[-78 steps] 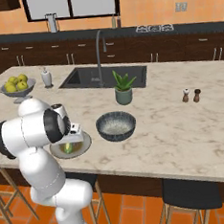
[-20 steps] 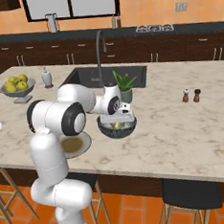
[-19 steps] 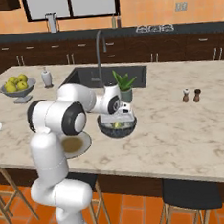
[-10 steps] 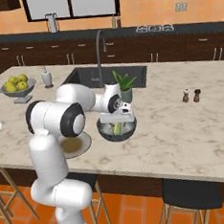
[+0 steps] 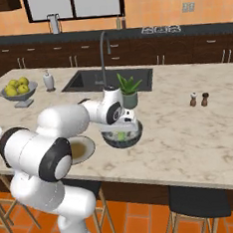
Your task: Pick the chicken drumstick and corn from their plates and place them in the bowl. Then put the bowl in the fridge.
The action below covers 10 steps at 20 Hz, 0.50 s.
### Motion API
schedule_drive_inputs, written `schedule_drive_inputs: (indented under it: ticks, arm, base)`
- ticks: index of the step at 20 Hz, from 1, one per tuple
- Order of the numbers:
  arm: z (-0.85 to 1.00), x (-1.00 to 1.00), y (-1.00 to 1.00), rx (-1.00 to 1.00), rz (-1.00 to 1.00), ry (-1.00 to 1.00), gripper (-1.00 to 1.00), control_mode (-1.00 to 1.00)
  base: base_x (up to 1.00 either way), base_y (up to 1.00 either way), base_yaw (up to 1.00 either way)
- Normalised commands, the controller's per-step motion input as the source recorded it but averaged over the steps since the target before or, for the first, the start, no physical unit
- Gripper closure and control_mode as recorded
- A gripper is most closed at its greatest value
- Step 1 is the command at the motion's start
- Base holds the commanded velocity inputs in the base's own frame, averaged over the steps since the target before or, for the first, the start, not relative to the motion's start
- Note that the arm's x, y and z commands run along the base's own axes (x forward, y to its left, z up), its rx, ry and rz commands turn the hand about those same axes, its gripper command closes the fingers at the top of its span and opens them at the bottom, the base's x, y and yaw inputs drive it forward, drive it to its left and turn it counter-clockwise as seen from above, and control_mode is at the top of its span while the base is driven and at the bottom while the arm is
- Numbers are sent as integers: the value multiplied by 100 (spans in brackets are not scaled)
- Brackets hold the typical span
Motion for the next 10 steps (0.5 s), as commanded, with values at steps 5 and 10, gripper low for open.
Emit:
schedule_drive_inputs:
  ticks: [5,10]
  arm:
    - [83,-75,6,2,-4,-1,-100,-100]
    - [49,-98,52,7,-9,-10,-100,-100]
  base:
    - [0,0,0]
    - [0,0,0]
